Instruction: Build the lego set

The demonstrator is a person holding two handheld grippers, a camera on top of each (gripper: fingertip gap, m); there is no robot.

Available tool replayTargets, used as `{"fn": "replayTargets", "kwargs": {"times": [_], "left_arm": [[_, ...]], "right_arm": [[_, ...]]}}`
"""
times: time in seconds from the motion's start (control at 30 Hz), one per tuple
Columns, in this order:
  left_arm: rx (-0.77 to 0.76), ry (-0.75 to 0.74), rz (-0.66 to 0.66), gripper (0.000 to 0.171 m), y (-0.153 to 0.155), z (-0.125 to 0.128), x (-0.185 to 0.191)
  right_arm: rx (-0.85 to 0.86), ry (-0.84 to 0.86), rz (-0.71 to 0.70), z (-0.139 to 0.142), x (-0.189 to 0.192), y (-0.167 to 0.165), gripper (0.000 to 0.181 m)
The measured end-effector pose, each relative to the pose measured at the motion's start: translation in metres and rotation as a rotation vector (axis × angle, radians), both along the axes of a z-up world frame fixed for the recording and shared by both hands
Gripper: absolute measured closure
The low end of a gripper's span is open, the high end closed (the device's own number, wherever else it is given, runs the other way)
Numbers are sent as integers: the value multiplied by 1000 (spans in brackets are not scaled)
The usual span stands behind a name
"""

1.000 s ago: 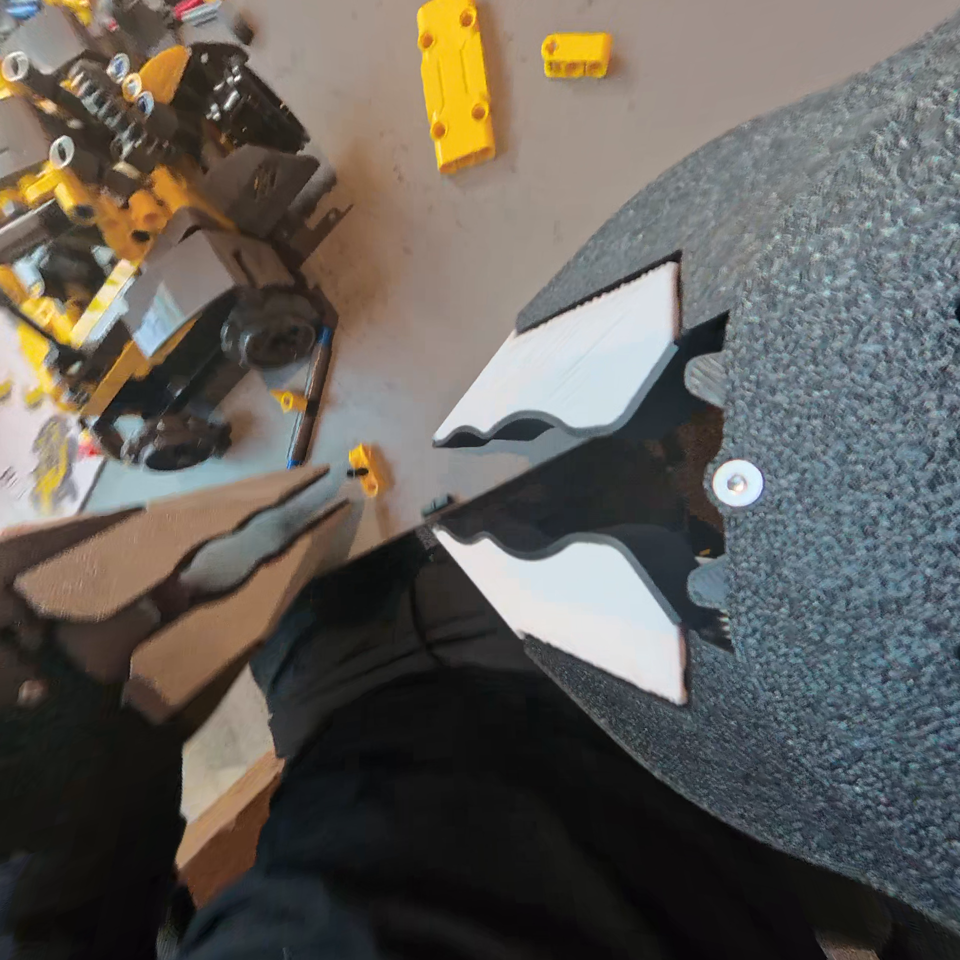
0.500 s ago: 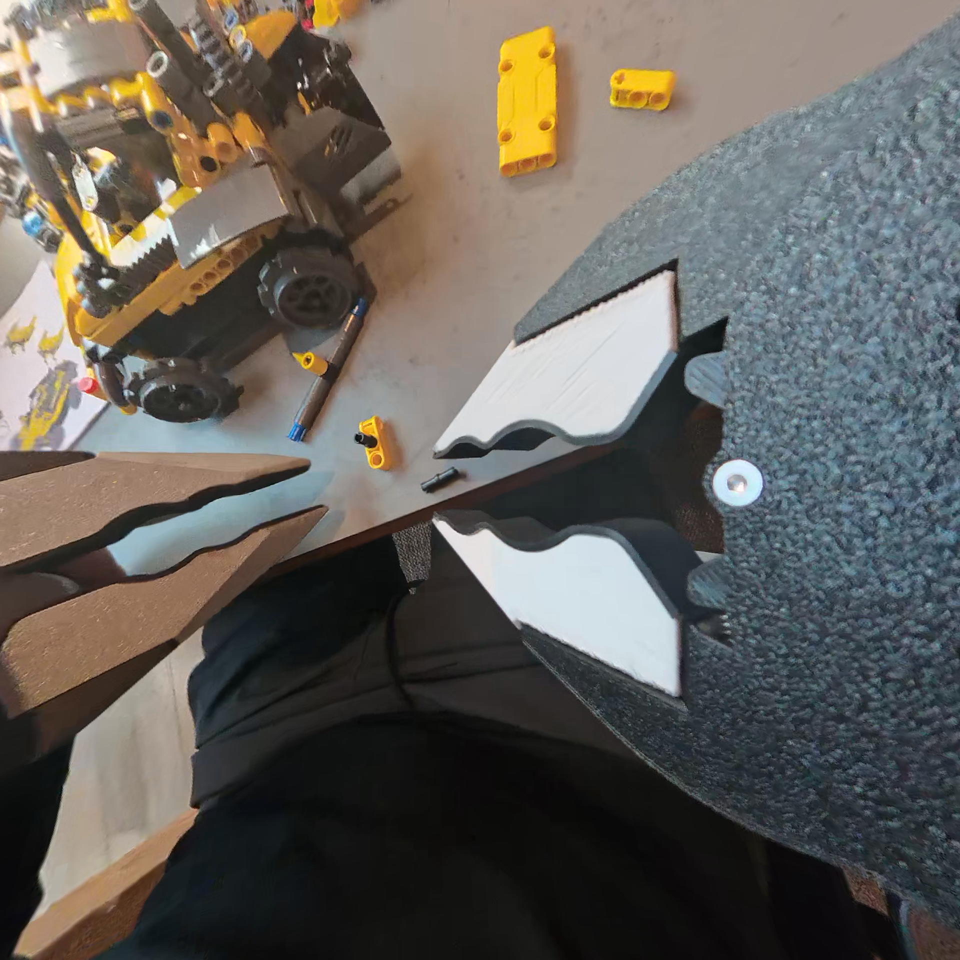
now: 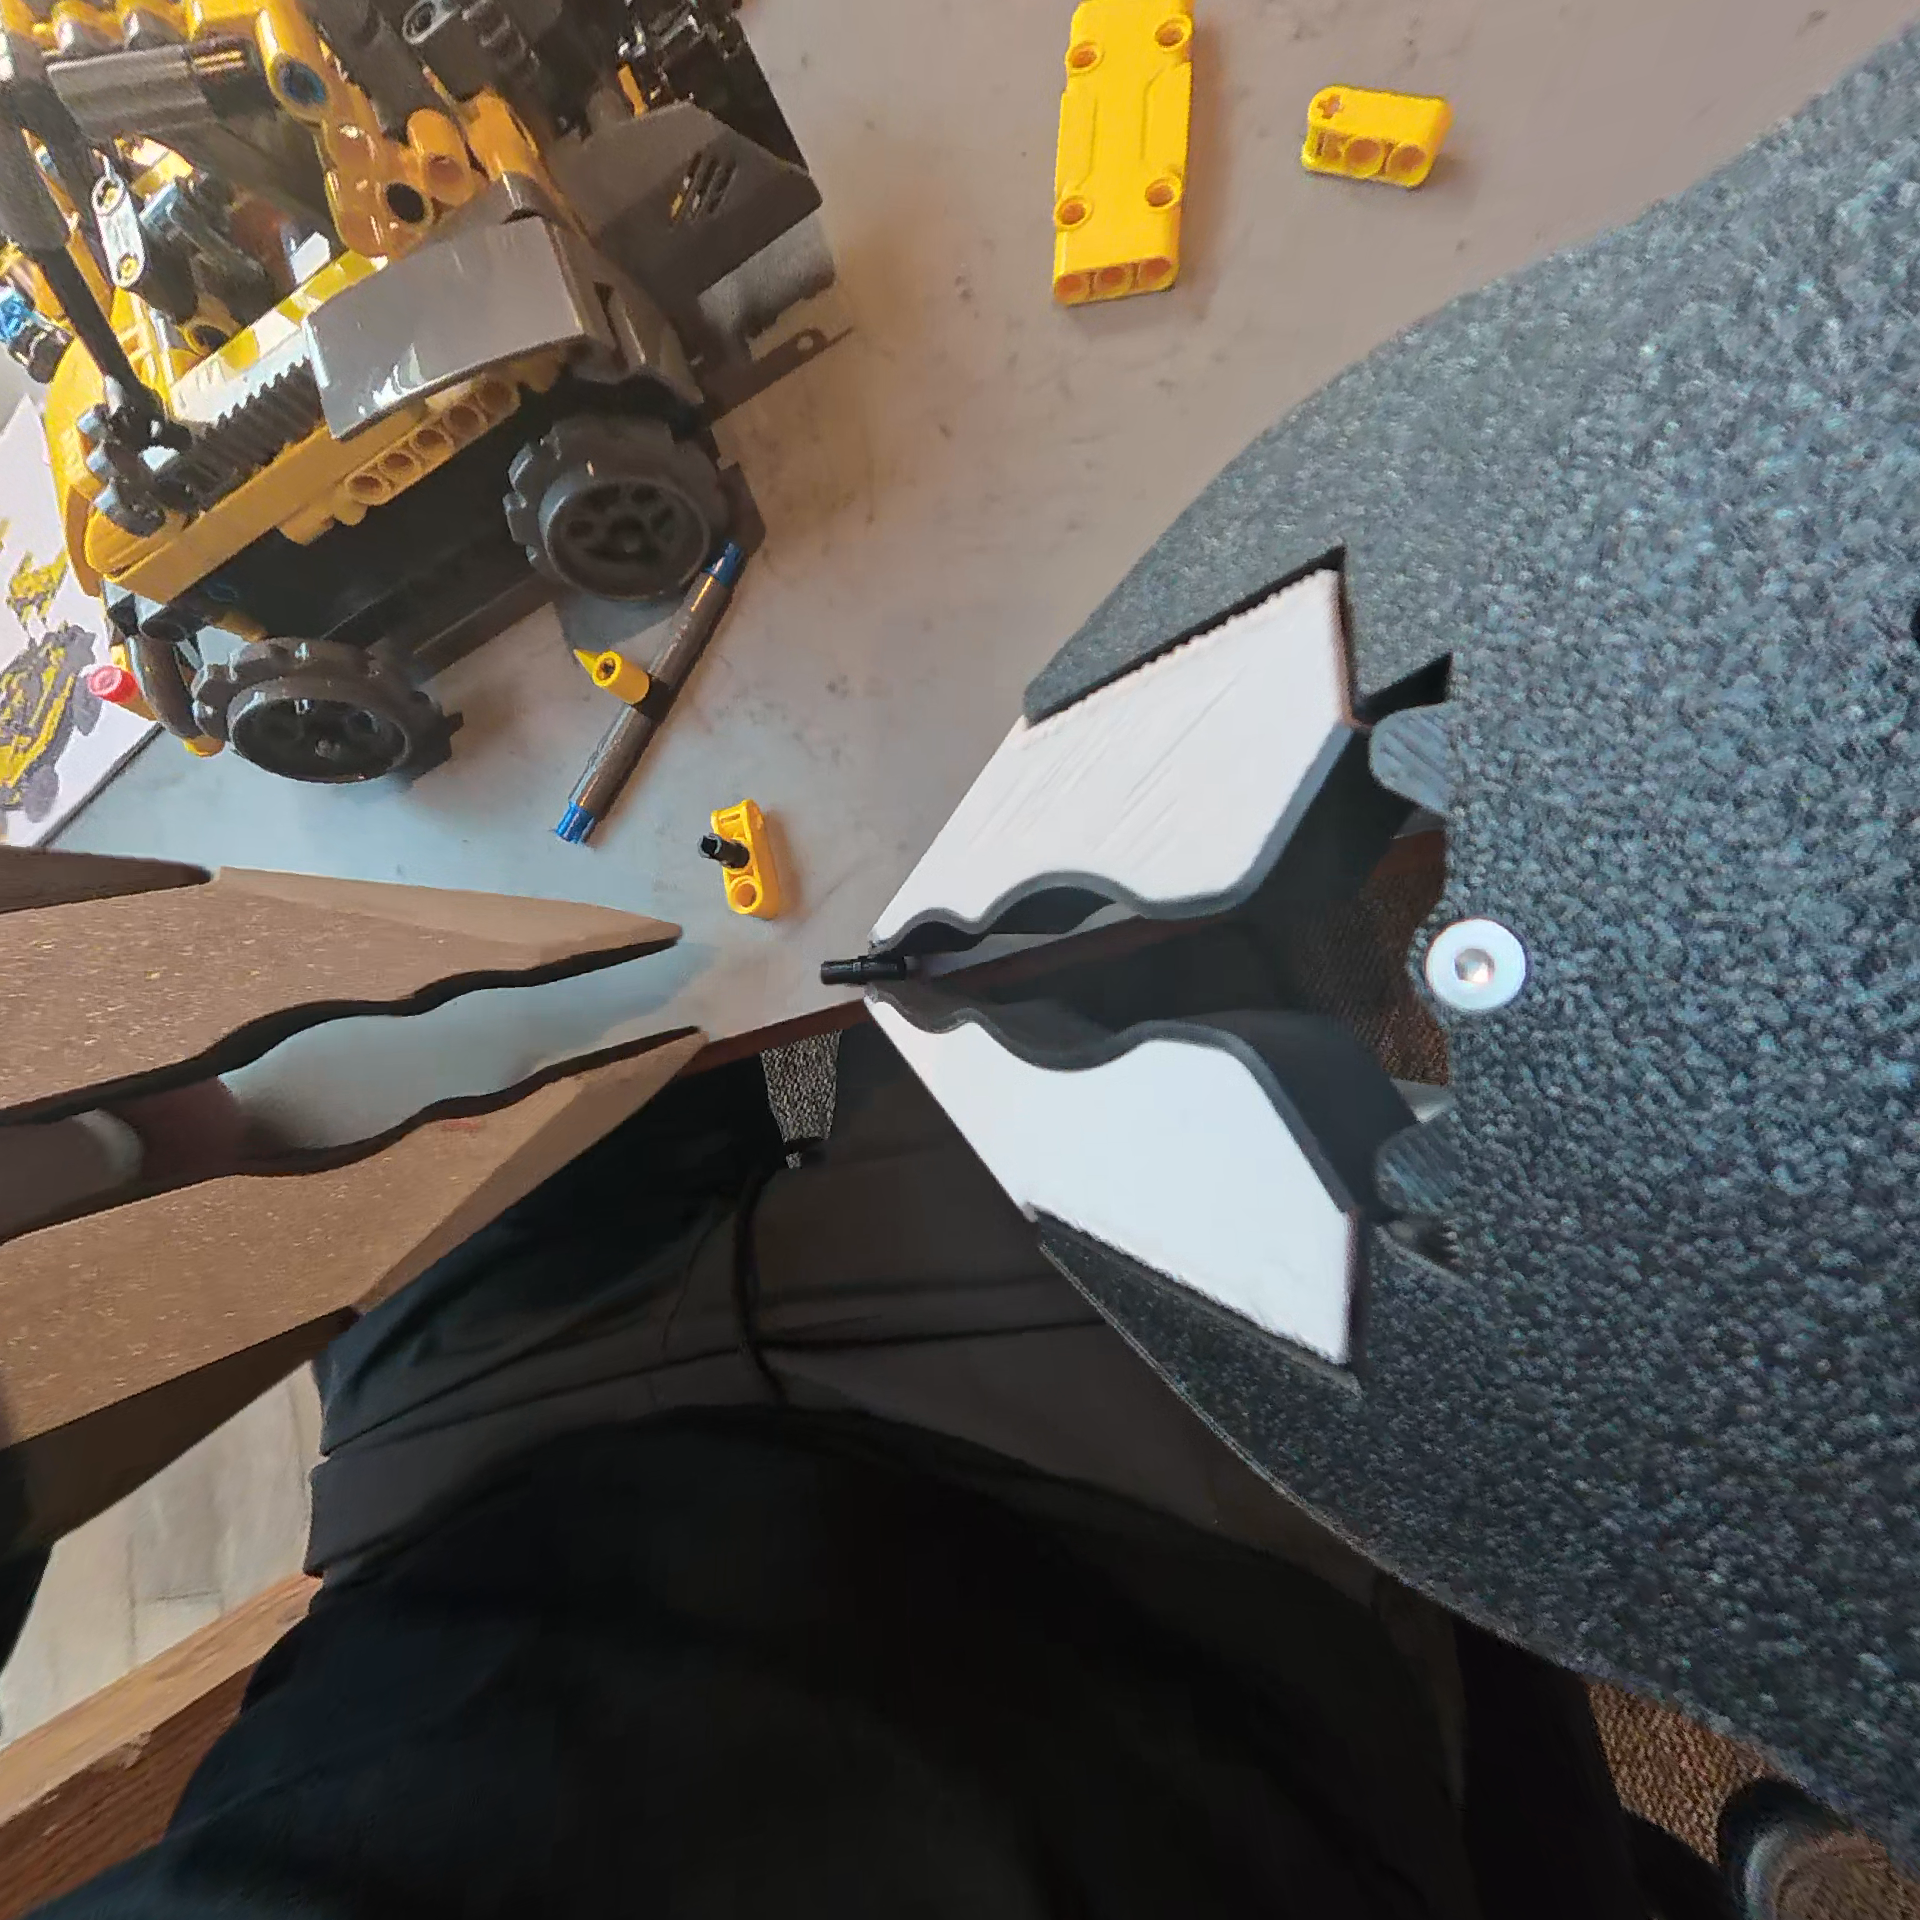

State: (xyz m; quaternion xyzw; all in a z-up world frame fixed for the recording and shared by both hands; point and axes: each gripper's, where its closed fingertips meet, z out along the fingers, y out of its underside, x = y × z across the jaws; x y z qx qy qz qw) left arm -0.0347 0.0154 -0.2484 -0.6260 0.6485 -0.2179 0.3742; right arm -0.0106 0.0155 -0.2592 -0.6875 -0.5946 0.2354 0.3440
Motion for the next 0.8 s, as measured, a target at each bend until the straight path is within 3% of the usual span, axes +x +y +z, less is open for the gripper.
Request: {"fn": "replayTargets", "kwargs": {"times": [0.43,0.8], "left_arm": [[171,19,-92,171,-4,-2,14],[214,25,-103,170,-5,-3,15]], "right_arm": [[-110,73,-35,16,-13,-6,177],[-114,86,-40,15,-17,-6,177]]}}
